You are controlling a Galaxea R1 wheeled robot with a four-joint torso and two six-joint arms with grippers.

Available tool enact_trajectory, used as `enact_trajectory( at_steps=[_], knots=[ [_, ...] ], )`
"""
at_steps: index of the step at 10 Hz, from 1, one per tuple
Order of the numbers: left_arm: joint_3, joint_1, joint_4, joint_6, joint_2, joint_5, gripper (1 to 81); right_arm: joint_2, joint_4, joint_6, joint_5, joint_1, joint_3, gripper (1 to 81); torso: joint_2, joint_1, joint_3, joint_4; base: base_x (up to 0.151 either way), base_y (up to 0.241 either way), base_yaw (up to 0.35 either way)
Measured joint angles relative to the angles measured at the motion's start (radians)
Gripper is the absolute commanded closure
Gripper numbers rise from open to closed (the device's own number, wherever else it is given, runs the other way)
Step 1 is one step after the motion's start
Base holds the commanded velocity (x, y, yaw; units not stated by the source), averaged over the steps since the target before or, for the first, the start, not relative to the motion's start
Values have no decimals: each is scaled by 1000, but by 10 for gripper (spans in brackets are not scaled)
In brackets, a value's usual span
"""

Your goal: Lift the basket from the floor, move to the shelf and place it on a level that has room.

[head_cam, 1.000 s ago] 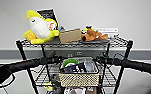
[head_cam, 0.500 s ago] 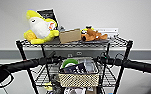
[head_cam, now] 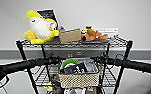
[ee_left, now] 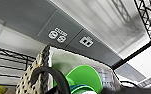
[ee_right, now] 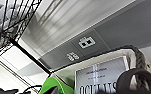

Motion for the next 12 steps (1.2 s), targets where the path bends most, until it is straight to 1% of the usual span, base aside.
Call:
enact_trajectory(
  at_steps=[4, 6, 8, 10, 12],
  knots=[
    [57, -1, 4, 13, -85, -24, 10, -74, 0, 1, 5, -2, 83, 10, 0, 0, 0, 0, 0, 0, 0],
    [129, -3, 6, 13, -120, -24, 10, -111, 0, 0, 22, -8, 135, 10, 0, 0, 0, 0, 0, 0, 0],
    [190, -2, 11, 13, -172, -24, 10, -172, -1, 0, 29, -52, 177, 10, 0, 0, 0, 0, 0, 0, 0],
    [243, 20, 24, 14, -199, -27, 10, -210, -1, -1, 45, -57, 238, 10, 0, 0, 0, 0, 0, 0, 0],
    [286, 58, 35, 14, -242, -27, 10, -293, -1, -4, 57, -77, 325, 10, 0, 0, 0, 0, 0, 0, 0]
  ],
)
